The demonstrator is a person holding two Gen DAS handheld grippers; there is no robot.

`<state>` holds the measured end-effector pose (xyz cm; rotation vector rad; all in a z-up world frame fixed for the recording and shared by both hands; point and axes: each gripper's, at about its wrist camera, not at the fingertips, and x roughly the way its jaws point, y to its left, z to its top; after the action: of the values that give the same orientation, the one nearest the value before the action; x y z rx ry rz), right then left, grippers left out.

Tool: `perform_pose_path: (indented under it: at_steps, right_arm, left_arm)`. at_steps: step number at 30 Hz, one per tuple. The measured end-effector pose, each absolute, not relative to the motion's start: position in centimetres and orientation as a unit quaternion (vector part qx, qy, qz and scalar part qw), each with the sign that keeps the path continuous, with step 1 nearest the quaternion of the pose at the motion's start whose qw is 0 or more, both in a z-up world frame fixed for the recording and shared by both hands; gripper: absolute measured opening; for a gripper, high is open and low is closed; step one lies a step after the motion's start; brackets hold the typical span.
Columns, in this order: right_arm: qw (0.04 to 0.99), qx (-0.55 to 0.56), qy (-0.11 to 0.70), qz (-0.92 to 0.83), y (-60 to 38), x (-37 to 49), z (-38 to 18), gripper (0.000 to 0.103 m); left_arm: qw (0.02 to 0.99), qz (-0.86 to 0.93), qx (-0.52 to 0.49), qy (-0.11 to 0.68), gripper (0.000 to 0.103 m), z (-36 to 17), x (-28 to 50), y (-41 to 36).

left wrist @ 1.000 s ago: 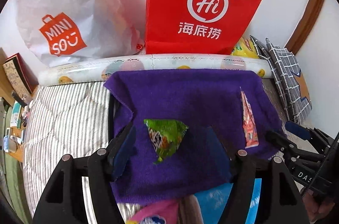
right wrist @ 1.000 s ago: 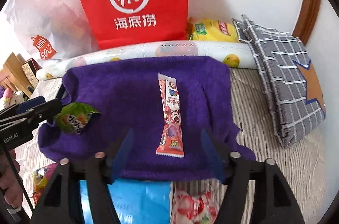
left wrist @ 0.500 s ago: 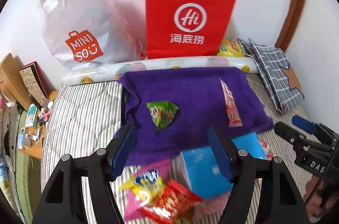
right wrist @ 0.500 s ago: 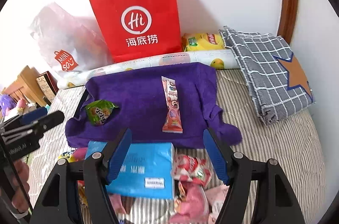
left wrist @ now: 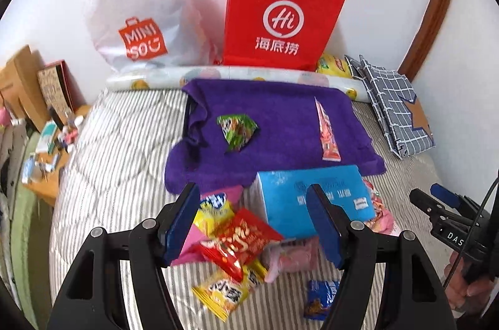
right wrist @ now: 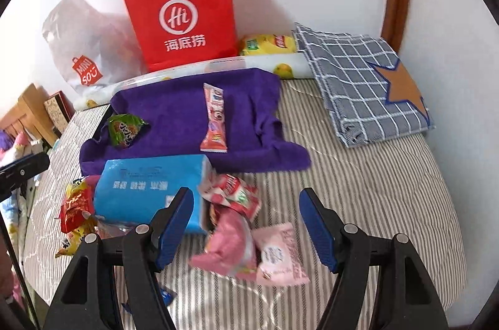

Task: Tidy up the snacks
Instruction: 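Grasp the pink pastry packet with the right gripper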

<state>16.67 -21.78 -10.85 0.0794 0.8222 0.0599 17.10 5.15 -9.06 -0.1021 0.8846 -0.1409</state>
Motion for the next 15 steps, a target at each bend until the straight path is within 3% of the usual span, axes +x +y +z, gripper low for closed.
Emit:
perform_pose_path:
  at_steps: [8,15]
  right_arm:
    - [0.911,0.035,0.411,0.028,-23.0,15.1,-12.9,0.068]
    - [0.894,0.036,0.446,0.031,-24.0,15.8,-16.2,0.045]
  left_arm:
    - [0.892,-0.065,-0.053,0.444,0.07,-10.2,16.5,5.0]
    - [0.888,-0.047,-0.056,0.454,0.07,-11.3,16.2,5.9]
